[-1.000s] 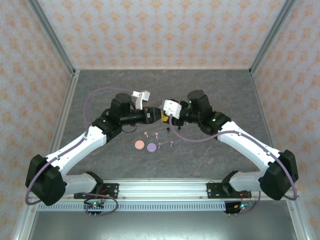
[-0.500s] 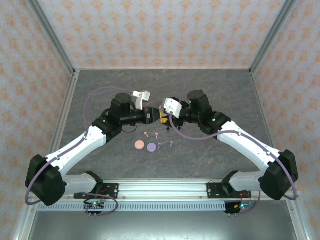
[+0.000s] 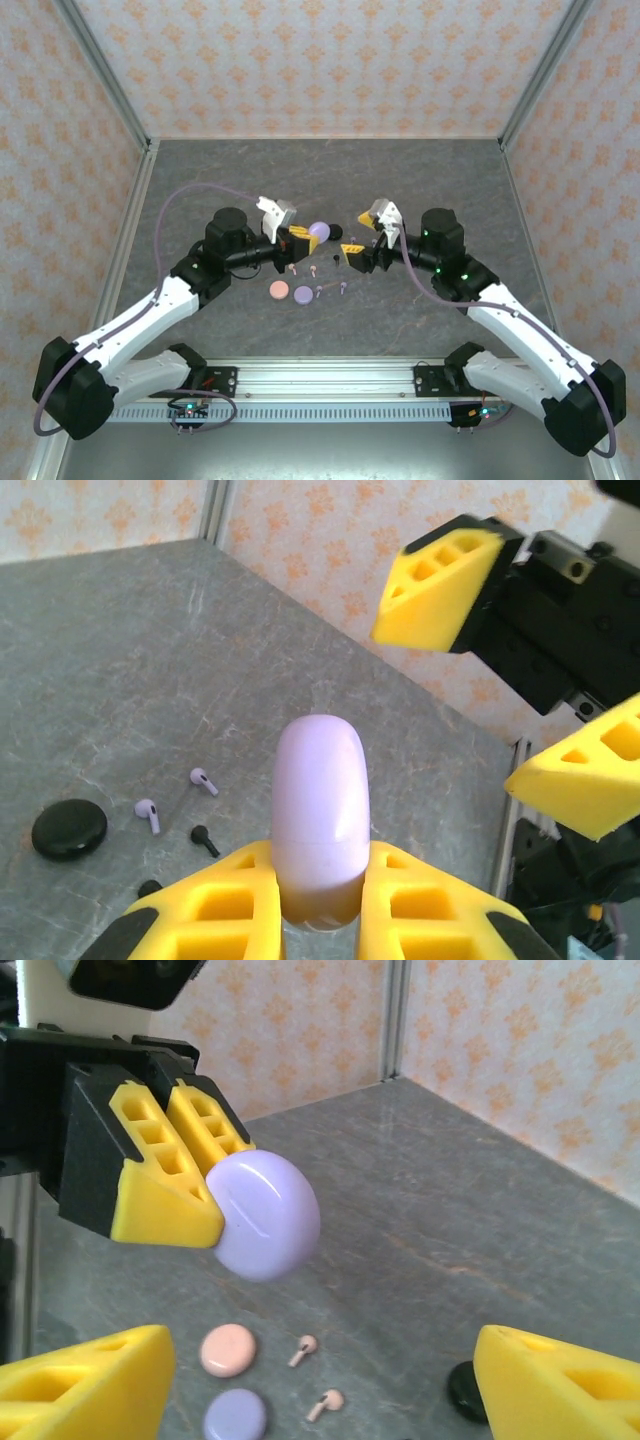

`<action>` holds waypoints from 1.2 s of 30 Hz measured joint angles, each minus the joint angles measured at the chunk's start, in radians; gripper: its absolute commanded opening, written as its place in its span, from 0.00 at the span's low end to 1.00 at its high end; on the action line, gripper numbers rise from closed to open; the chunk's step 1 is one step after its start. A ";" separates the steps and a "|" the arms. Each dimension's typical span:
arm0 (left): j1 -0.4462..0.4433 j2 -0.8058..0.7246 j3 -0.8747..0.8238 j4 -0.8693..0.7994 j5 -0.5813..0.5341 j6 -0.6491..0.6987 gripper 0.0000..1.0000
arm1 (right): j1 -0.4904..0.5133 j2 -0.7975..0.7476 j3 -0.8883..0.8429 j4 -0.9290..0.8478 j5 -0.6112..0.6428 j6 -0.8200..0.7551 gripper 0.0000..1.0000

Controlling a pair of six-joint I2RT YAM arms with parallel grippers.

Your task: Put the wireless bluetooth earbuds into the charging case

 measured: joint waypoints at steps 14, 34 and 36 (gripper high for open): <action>-0.024 -0.023 -0.017 0.015 0.011 0.192 0.00 | 0.040 0.141 0.056 0.084 -0.017 0.110 0.79; -0.026 -0.016 -0.017 0.004 0.026 0.243 0.00 | 0.029 0.232 0.185 0.012 0.053 0.125 0.76; -0.026 -0.016 -0.017 -0.005 0.025 0.253 0.00 | 0.014 0.224 0.185 0.008 0.057 0.151 0.76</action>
